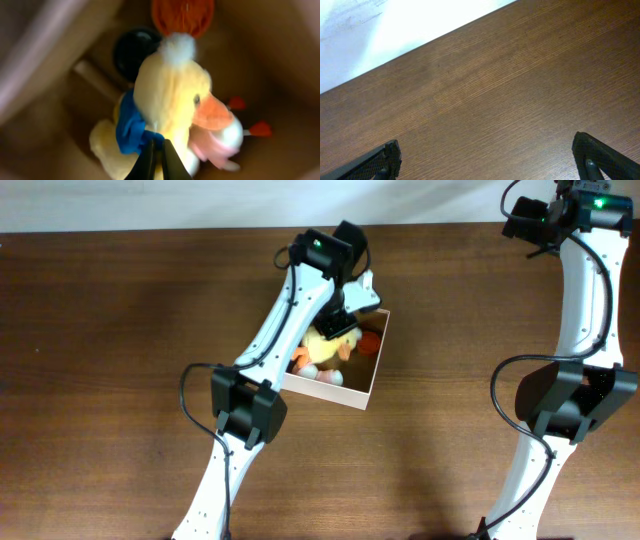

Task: Pack container

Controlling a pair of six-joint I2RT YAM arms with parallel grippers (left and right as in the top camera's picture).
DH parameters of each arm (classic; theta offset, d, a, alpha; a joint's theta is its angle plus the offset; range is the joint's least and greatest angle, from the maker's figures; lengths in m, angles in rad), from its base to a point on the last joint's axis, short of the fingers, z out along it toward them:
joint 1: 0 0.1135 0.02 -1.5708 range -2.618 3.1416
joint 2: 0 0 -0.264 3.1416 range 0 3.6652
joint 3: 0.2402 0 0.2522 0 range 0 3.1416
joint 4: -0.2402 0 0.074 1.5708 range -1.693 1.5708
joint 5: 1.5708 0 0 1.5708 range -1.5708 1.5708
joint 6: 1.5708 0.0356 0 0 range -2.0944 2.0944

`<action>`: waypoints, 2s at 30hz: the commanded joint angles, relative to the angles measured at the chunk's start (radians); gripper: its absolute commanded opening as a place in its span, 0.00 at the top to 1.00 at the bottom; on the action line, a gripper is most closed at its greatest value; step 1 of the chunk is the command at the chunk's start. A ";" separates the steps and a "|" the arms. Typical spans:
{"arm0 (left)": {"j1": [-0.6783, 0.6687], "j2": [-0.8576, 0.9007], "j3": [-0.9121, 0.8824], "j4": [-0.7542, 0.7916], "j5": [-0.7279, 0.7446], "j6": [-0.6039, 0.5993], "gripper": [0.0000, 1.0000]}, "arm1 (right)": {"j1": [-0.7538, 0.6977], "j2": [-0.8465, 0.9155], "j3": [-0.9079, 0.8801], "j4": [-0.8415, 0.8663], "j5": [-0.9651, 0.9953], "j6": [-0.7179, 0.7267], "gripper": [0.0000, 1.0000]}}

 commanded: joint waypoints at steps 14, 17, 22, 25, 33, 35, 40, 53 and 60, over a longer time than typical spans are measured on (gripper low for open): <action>-0.007 0.029 -0.024 -0.005 0.064 0.062 0.98 | 0.003 -0.015 -0.003 0.002 0.002 0.008 0.01; -0.007 0.029 -0.024 -0.006 0.063 0.061 0.77 | 0.003 -0.015 -0.003 0.002 0.002 0.008 0.01; -0.007 0.029 -0.024 -0.005 0.063 0.061 0.13 | 0.003 -0.015 -0.003 0.003 0.002 0.008 0.01; -0.007 0.029 -0.024 -0.002 0.063 0.061 0.06 | 0.003 -0.015 -0.003 0.002 0.002 0.008 0.01; -0.007 0.029 -0.010 0.003 0.058 0.061 0.06 | 0.003 -0.015 -0.003 0.003 0.002 0.008 0.01; -0.007 0.028 0.010 0.001 0.055 0.061 0.06 | 0.003 -0.015 -0.003 0.002 0.002 0.008 0.01; -0.007 0.026 0.109 0.001 0.055 0.061 0.06 | 0.003 -0.015 -0.003 0.002 0.002 0.008 0.01; 0.100 -0.055 0.386 -0.005 -0.122 -0.137 0.05 | 0.003 -0.015 -0.003 0.002 0.002 0.008 0.01; 0.260 -0.102 0.386 -0.008 -0.129 -0.230 0.02 | 0.003 -0.015 -0.003 0.002 0.002 0.008 0.01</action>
